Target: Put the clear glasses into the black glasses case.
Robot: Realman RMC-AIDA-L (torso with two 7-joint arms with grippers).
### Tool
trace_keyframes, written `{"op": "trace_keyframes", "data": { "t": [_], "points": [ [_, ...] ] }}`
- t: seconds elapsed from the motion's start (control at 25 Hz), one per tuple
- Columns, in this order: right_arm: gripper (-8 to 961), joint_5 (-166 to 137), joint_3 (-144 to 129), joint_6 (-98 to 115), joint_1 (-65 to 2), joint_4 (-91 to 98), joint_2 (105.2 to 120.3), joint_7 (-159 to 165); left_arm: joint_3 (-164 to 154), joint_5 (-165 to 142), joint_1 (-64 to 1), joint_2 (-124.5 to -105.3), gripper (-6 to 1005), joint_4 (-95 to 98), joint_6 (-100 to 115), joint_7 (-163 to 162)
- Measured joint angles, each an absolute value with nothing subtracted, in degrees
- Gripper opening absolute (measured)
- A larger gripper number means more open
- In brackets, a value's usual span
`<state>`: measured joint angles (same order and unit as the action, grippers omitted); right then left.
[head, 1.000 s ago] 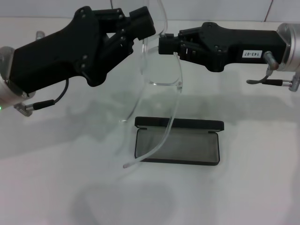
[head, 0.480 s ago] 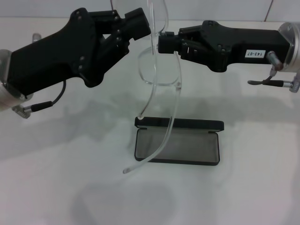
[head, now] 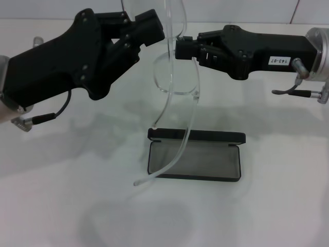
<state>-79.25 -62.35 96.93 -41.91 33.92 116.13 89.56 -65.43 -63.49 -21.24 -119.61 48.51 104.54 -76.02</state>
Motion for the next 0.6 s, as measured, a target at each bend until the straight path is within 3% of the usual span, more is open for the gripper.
{"op": "trace_keyframes", "data": {
  "t": [0.6],
  "points": [
    [68,-74.9,-69.0,94.3,-43.9,34.3,116.19,88.7,-65.5,-64.1,-23.3,-119.64,68,45.6,104.6,-74.9]
  ]
}}
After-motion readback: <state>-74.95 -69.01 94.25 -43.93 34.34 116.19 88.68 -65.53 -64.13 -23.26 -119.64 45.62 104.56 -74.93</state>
